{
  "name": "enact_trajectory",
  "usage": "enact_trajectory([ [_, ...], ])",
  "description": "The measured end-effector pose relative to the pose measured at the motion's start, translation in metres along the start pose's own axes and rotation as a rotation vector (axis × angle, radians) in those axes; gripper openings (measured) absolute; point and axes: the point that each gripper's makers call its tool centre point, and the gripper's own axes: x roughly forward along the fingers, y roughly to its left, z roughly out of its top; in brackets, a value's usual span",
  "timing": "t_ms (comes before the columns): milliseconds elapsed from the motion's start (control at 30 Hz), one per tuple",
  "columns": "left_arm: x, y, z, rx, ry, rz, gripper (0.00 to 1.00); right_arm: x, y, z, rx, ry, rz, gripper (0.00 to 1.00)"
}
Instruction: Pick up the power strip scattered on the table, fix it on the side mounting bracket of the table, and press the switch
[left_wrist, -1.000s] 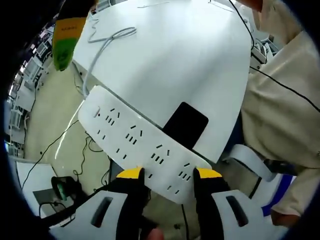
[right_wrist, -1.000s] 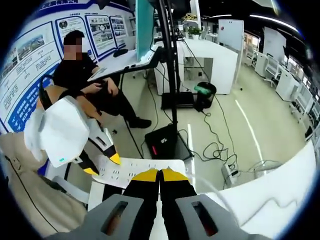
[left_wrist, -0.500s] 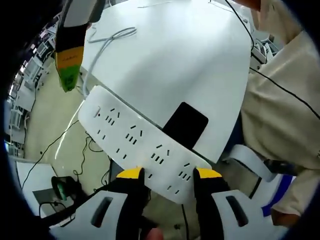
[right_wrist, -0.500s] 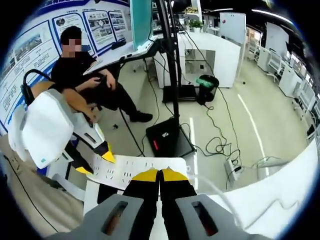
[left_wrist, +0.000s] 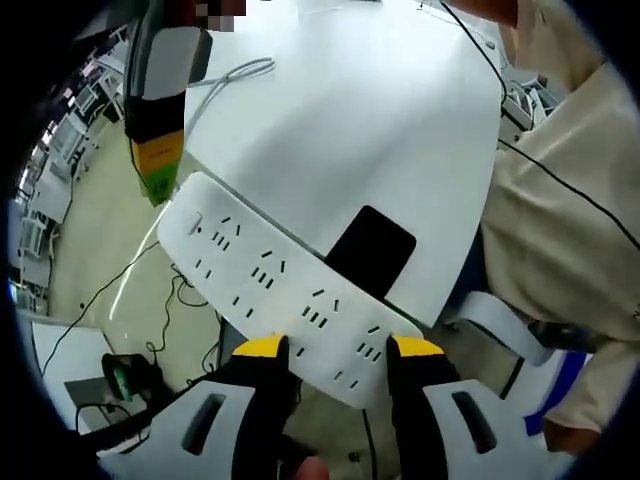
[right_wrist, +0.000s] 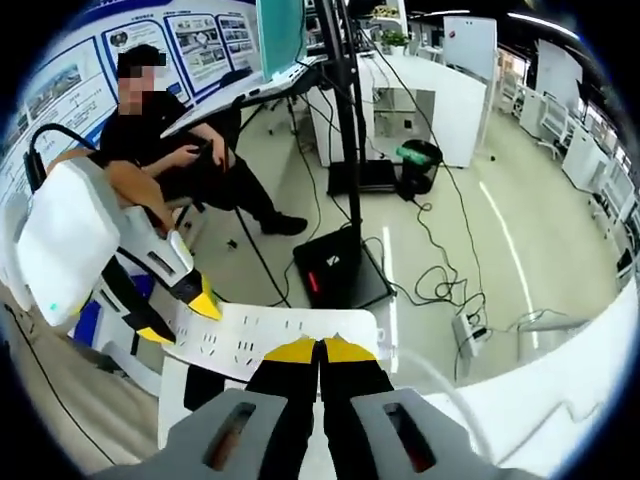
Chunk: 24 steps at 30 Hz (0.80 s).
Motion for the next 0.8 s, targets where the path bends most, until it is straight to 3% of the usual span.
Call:
enact_trajectory([
  [333, 0.000, 0.000, 0.000, 0.000, 0.004, 0.000, 0.43, 0.014, 0.000, -0.014, -0.010, 0.048, -0.021, 0.00],
  [800, 0.000, 0.001, 0.000, 0.000, -0.024, -0.001, 0.43, 0.028, -0.003, -0.015, -0.014, 0.065, -0.017, 0.00],
])
